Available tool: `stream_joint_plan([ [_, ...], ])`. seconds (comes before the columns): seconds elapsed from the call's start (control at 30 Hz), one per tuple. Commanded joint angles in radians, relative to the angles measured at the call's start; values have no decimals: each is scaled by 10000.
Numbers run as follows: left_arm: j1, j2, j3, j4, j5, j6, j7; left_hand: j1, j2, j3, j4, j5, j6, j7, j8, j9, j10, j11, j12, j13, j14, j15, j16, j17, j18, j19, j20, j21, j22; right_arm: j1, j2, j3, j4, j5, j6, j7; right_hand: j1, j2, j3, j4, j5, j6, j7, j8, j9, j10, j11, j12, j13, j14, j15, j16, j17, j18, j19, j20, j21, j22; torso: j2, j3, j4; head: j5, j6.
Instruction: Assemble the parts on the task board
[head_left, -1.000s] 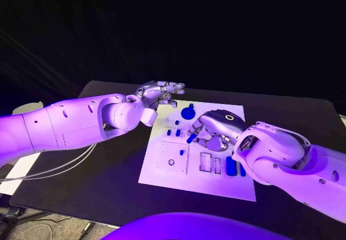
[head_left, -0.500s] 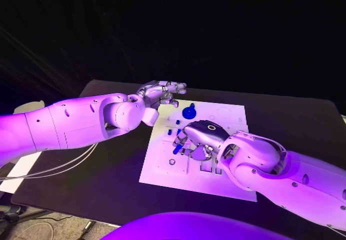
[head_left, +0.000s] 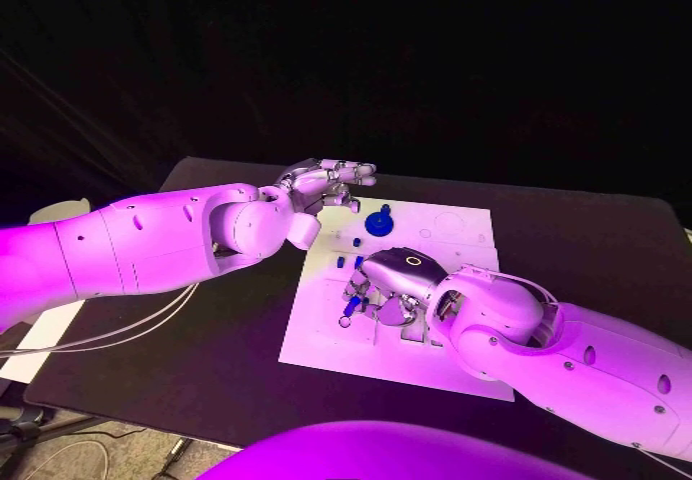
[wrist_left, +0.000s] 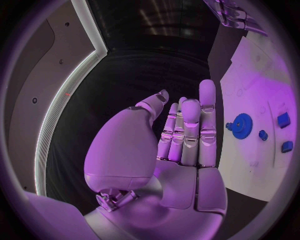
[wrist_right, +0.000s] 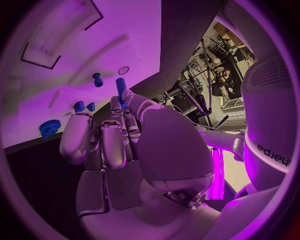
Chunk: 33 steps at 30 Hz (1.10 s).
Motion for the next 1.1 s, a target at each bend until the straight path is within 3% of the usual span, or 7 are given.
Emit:
stream_joint_plan([
  [0.03, 8, 30, 8, 4, -18, 158, 102, -14, 108, -78, -1, -23, -40, -1, 35, 11, -57, -24, 55, 9, 3, 77, 68, 11, 194, 58, 0, -61, -9, -23, 45, -30, -62, -123, 395, 74, -29, -50, 51, 1, 20, -20, 61, 30, 17, 306, -218, -25, 5, 507, -34, 22, -4, -40, -48, -47, 9, -8, 0, 2, -2, 31, -47],
  [0.33, 8, 39, 8, -6, -18, 154, 92, -14, 108, -78, -1, -23, -40, -1, 35, 11, -57, -24, 55, 9, 3, 77, 68, 11, 194, 58, 0, -61, -9, -53, 148, -109, -134, -94, 549, 60, -66, -51, 52, 8, 18, -11, 61, 29, 19, 313, -215, -38, 7, 503, -29, 14, -17, -38, -53, -45, 4, -13, -5, 7, 2, 74, -115],
  [0.57, 8, 36, 8, -12, -18, 154, 86, -14, 108, -78, -1, -23, -40, -1, 35, 11, -57, -24, 55, 9, 3, 77, 68, 11, 194, 58, 0, -61, -9, -67, 200, -126, -173, -107, 597, 36, -66, -51, 52, 8, 18, -11, 61, 29, 19, 313, -215, -38, 7, 503, -29, 14, -17, -38, -53, -45, 4, -13, -12, -10, -13, 91, -105],
  [0.83, 8, 41, 8, -11, -18, 158, 79, -14, 108, -78, -1, -23, -40, -1, 35, 11, -57, -24, 55, 9, 3, 77, 68, 11, 194, 58, 0, -61, -9, -73, 289, -149, -264, -162, 598, -5, -66, -51, 52, 8, 18, -11, 61, 29, 19, 313, -215, -38, 7, 503, -29, 14, -17, -38, -53, -45, 4, -13, -1, 6, 4, 91, -114],
  [1.1, 8, 37, 8, -11, -18, 157, 72, -14, 108, -78, -1, -23, -40, -1, 35, 11, -57, -24, 55, 9, 3, 77, 68, 11, 194, 58, 0, -61, -9, -75, 354, -160, -346, -308, 604, -191, -106, -45, 54, 14, 17, 4, 57, 30, 22, 327, -216, -53, 10, 502, -26, 14, -19, -35, -61, -46, -4, -24, -3, -3, 5, 89, -110],
])
